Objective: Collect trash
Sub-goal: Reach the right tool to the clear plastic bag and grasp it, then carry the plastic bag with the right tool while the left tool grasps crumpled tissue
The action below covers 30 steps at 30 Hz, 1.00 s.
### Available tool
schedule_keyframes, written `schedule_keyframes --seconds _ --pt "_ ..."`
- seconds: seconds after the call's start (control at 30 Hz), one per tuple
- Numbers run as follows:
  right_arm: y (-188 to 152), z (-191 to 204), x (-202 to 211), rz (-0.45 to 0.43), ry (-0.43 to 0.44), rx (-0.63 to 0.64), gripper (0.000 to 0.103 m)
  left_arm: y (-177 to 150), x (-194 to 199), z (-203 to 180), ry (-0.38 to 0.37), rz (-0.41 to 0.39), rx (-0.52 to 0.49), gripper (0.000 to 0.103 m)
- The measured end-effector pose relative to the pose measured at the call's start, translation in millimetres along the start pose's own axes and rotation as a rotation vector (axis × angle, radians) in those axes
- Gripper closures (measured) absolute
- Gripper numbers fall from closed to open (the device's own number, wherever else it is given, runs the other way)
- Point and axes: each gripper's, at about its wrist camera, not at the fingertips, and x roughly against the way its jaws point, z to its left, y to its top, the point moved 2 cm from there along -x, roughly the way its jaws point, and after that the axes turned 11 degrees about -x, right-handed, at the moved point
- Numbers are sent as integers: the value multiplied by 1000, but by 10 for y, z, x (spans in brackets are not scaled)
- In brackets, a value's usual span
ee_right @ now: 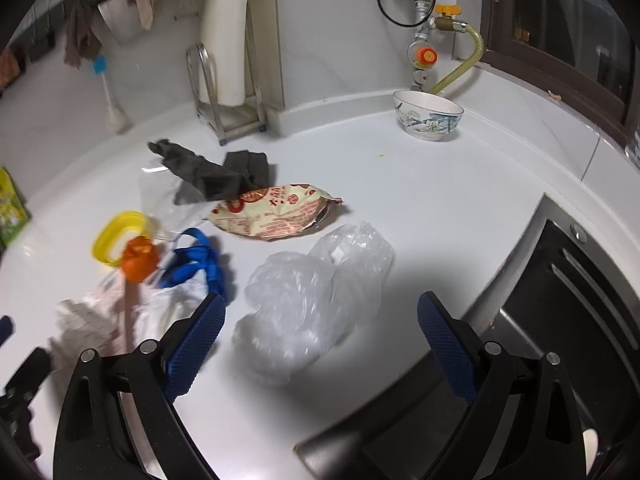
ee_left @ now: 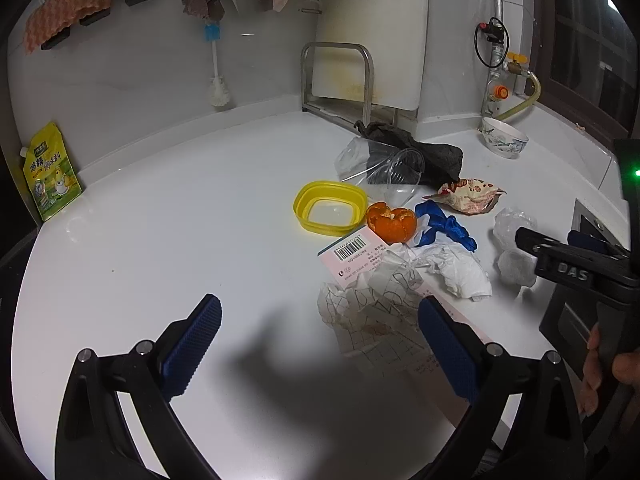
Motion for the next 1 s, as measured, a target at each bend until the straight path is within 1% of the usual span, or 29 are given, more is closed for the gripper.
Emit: schedule_keyframes --seconds 0.13,0.3,0.33,0.37,0.43,0.53,0.7,0.8,0.9,1.0 --pt "-6 2 -169 36 -52 16 11 -5 -45 8 -6 11 2 6" --pt "-15 -69 -253 62 -21 -27 14 -43 -68 20 -16 20 5 6" --pt "-23 -67 -269 72 -9 -25 23 -48 -67 17 -20 19 7 6" --pt "-36 -55 -283 83 -4 -17 43 -53 -64 14 -27 16 11 6" --pt "-67 -34 -331 119 -2 6 63 -47 -63 4 -30 11 13 6" --pt "-72 -41 -289 109 31 6 65 -34 -86 -32 -25 17 8 6" --pt "-18 -182 -179 74 103 -53 67 -32 -174 -129 -26 51 -1 6" --pt "-8 -273 -135 69 149 -91 67 -5 -231 -181 -14 60 -9 6" --pt "-14 -308 -95 61 177 -108 67 31 -311 -222 10 71 -14 6" --pt "-3 -328 -28 35 192 -113 67 55 -401 -226 -4 89 8 6"
